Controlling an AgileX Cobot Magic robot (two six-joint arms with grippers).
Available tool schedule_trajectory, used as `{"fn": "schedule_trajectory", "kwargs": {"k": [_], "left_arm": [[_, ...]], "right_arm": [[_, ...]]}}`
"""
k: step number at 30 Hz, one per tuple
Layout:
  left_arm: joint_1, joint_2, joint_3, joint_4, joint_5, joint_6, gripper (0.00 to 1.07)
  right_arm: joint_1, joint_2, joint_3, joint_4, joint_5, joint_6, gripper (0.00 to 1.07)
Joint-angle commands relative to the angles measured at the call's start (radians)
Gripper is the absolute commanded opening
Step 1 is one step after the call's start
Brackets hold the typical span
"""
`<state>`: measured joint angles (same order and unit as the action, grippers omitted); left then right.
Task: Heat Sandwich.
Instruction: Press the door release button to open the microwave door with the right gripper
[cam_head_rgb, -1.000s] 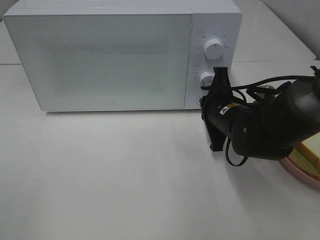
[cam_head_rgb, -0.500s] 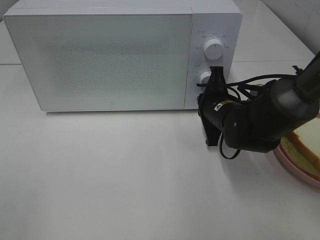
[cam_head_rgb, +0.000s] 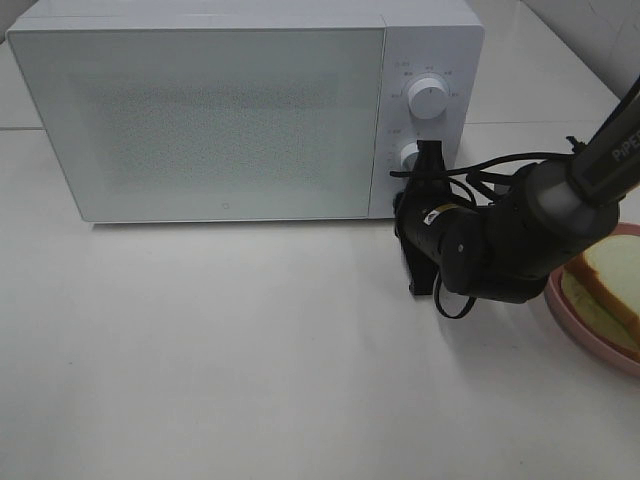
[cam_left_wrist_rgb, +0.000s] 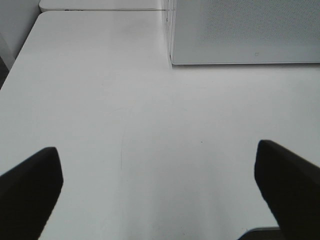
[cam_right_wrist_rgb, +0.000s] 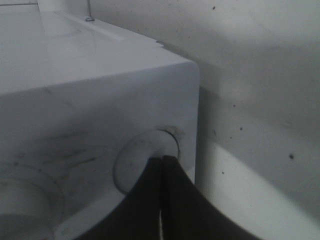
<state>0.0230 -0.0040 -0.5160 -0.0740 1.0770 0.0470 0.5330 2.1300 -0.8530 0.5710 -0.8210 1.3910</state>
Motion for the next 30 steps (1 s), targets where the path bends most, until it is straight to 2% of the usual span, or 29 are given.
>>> {"fn": "schedule_trajectory", "kwargs": {"k": [1, 30], "left_arm": [[-0.001, -0.019, 0.001, -0.006, -0.010, -0.004, 1.00], [-0.001, -0.019, 0.001, -0.006, -0.010, -0.004, 1.00]], "right_arm": [[-0.020, -0.003, -0.014, -0.008, -0.039, -0.012, 0.00], [-0.020, -0.038, -0.013, 0.002, -0.058, -0.049, 0.00]]}}
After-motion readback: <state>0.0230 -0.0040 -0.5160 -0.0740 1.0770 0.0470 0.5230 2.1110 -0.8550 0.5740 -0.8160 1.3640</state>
